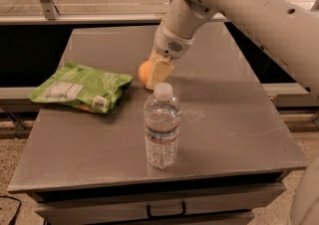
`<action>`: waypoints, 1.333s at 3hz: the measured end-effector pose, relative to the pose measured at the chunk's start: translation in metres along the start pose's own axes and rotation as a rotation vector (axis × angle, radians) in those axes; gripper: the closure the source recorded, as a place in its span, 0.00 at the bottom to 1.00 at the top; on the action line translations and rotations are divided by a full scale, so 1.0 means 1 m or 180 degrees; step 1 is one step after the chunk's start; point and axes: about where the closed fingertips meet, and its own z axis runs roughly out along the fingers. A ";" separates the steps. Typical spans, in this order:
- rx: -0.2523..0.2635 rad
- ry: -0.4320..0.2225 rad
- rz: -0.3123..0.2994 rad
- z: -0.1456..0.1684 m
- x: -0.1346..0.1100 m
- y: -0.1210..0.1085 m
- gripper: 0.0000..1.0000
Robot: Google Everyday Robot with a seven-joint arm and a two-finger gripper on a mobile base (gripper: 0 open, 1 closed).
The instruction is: Move orange near green rice chip bag
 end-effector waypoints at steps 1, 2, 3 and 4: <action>-0.0098 -0.0056 -0.0042 0.009 -0.007 0.007 0.43; -0.0185 -0.0113 -0.0075 0.014 -0.015 0.013 0.12; -0.0188 -0.0111 -0.0077 0.015 -0.015 0.013 0.00; -0.0188 -0.0111 -0.0077 0.015 -0.015 0.013 0.00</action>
Offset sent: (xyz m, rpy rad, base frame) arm -0.0197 0.0264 -0.0046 0.0524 0.0634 0.0697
